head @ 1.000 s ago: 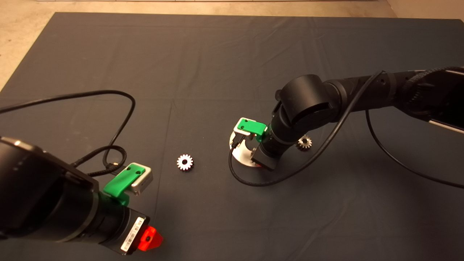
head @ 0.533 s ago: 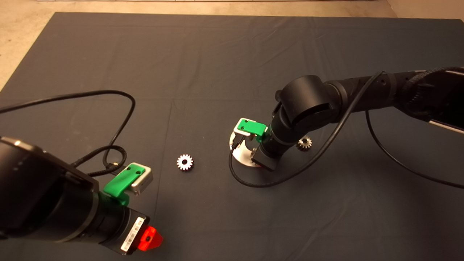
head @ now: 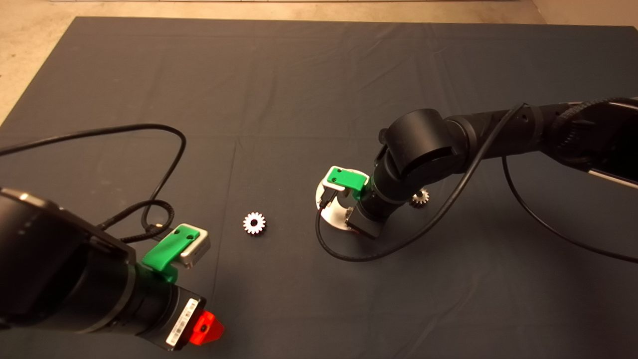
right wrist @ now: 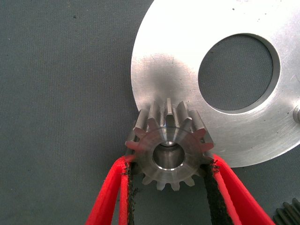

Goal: Install three planetary gears onto the carrier pins

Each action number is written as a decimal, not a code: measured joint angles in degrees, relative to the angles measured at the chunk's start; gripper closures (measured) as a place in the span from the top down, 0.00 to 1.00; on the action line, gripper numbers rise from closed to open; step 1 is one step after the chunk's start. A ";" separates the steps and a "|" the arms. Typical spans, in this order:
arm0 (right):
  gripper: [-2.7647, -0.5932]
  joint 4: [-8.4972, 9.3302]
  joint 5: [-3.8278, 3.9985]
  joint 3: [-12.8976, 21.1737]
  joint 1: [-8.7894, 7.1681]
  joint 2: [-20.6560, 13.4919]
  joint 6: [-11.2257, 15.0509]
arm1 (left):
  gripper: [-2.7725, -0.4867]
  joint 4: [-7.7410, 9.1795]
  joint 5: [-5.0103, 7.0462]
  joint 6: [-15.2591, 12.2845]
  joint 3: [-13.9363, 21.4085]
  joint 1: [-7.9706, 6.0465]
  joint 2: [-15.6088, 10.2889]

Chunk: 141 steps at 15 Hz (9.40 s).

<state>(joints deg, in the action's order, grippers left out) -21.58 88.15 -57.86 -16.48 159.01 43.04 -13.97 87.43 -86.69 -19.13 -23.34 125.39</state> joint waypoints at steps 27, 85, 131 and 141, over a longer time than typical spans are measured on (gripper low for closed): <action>0.17 0.24 -0.27 0.00 0.00 -0.28 -0.16 | 0.99 -0.02 0.00 0.00 0.00 0.00 0.02; 0.54 5.99 -0.52 -3.25 -2.08 -18.85 -3.71 | 0.99 0.00 0.00 -0.02 0.00 0.00 0.02; 0.18 3.54 -0.57 -8.85 0.15 -15.04 -5.97 | 0.99 0.00 0.00 -0.05 0.00 0.00 0.00; 0.11 3.52 -0.58 -8.84 0.15 -15.04 -5.86 | 0.99 0.00 0.00 -0.05 0.00 0.00 0.00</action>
<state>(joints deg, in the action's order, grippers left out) -18.05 87.56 -66.69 -16.34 143.97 37.18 -13.97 87.43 -86.74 -19.13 -23.34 125.39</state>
